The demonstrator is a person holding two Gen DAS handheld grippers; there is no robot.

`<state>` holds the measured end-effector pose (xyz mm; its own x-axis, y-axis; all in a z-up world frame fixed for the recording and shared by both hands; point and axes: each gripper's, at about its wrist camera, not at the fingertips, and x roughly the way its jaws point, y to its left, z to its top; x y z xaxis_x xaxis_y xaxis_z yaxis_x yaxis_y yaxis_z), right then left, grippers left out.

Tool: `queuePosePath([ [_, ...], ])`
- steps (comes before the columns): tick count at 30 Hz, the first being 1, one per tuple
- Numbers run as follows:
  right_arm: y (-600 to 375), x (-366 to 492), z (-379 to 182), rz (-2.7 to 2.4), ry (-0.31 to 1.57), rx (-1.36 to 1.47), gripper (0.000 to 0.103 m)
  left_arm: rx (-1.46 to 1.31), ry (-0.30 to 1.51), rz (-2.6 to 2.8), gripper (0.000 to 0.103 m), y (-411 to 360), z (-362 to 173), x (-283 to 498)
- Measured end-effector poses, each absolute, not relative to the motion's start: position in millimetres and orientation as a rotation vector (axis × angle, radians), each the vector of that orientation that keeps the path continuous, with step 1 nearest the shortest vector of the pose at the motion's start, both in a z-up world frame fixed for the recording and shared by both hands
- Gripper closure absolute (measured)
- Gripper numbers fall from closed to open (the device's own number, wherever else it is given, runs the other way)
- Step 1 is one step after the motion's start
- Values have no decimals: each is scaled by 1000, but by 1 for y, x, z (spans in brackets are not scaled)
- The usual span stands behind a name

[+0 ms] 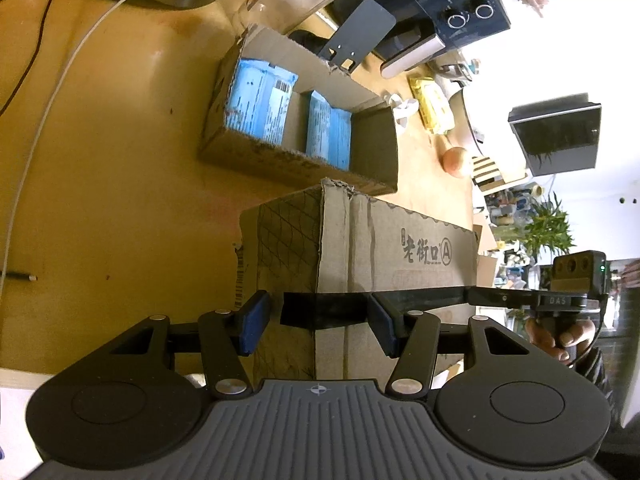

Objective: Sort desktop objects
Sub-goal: 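Lift the taped box with both grippers and carry it over the open box, then lower the taped box with both grippers onto the open box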

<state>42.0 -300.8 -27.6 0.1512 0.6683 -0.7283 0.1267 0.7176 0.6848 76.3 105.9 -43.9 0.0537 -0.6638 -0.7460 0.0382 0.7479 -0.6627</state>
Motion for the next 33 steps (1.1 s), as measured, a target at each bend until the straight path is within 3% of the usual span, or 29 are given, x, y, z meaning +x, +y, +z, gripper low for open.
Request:
queuePosePath([
  [33, -293, 123, -23, 440, 1363, 699, 68, -536, 1408, -566, 51, 111, -38, 152],
])
